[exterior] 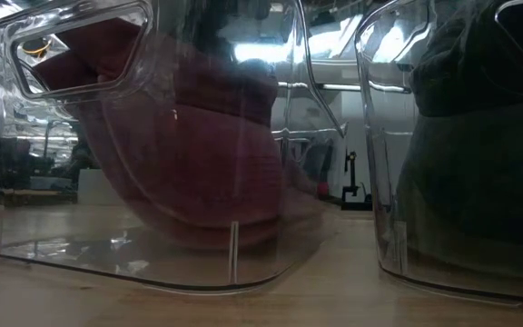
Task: Pick & Place hat
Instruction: Put the top red cap into the left transparent bin
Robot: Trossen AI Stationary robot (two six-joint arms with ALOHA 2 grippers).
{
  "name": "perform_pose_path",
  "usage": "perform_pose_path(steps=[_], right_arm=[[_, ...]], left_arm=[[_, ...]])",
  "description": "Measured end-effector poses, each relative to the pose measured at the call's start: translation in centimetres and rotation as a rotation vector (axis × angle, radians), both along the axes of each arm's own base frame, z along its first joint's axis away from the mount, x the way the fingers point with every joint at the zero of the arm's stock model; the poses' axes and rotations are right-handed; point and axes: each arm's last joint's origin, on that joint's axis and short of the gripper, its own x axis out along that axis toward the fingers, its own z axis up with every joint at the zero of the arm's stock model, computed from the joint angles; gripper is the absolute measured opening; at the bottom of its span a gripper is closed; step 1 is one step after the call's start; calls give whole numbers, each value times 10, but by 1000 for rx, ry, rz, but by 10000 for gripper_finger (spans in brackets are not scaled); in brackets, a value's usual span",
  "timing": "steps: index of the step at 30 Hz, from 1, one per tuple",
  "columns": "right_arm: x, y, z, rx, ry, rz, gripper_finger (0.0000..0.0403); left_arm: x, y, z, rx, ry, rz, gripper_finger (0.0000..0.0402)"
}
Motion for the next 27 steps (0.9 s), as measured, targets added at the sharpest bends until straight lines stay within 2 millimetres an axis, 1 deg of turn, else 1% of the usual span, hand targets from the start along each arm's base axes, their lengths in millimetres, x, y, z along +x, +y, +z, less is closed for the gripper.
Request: perform_pose_path(steps=[5, 9, 12, 17, 23, 27], right_arm=[[0, 0, 0, 0, 0, 0, 34], [0, 0, 0, 0, 0, 0, 34], [0, 0, 0, 0, 0, 0, 34], [0, 0, 0, 0, 0, 0, 34], [0, 0, 0, 0, 0, 0, 34], [0, 0, 0, 0, 0, 0, 34]], left_arm=[[-5, 1, -1, 26, 48, -38, 10], [-9, 4, -2, 75, 84, -45, 31], [-10, 6, -2, 97, 98, -65, 57], [-10, 8, -2, 138, 93, -55, 111], [-9, 12, -2, 141, 93, -43, 177], [-9, 12, -2, 140, 91, -42, 210]])
